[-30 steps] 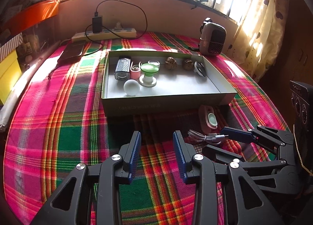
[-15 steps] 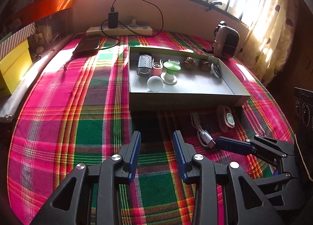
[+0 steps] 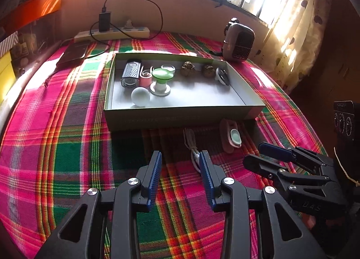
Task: Organize objects
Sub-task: 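Move the left tool to the white USB cable while the right tool approaches the pink clip, then close the left tool on the white cable while the right tool grips the pink-and-mint clip, then carry the cable with the left tool into the box while the right tool carries the clip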
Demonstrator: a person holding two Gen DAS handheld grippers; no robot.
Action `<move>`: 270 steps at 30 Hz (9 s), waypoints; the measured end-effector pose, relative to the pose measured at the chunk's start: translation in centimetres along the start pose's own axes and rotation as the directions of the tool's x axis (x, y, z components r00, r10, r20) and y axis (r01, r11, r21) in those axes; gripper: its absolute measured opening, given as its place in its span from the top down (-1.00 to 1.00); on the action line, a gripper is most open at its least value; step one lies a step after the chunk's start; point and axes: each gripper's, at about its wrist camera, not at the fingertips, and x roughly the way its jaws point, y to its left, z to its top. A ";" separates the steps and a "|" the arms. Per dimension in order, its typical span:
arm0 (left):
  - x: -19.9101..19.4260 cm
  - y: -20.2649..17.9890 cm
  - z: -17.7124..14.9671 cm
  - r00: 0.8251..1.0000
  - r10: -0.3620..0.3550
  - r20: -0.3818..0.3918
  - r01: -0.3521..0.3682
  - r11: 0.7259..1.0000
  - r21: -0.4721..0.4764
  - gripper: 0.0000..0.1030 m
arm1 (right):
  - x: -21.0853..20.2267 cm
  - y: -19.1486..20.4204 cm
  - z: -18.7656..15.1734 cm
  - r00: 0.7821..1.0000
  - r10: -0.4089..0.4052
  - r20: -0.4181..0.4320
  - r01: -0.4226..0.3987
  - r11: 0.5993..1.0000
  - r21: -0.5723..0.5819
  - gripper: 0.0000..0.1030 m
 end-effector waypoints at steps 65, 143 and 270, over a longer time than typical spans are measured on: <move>2.5 -0.4 0.5 0.992 0.118 -0.038 -0.112 0.983 0.146 0.50 | 3.1 1.7 2.5 0.983 -0.179 -0.037 0.174 0.978 -0.118 -0.03; 3.1 -1.2 0.9 0.994 0.104 -0.037 -0.100 0.991 0.088 0.65 | 1.8 0.9 1.5 0.986 -0.167 -0.026 0.165 0.983 -0.086 0.62; 7.2 -1.7 9.3 0.996 0.084 0.016 -0.084 0.996 0.021 0.84 | 4.4 -1.8 10.6 0.993 -0.120 0.021 0.121 0.991 -0.065 0.64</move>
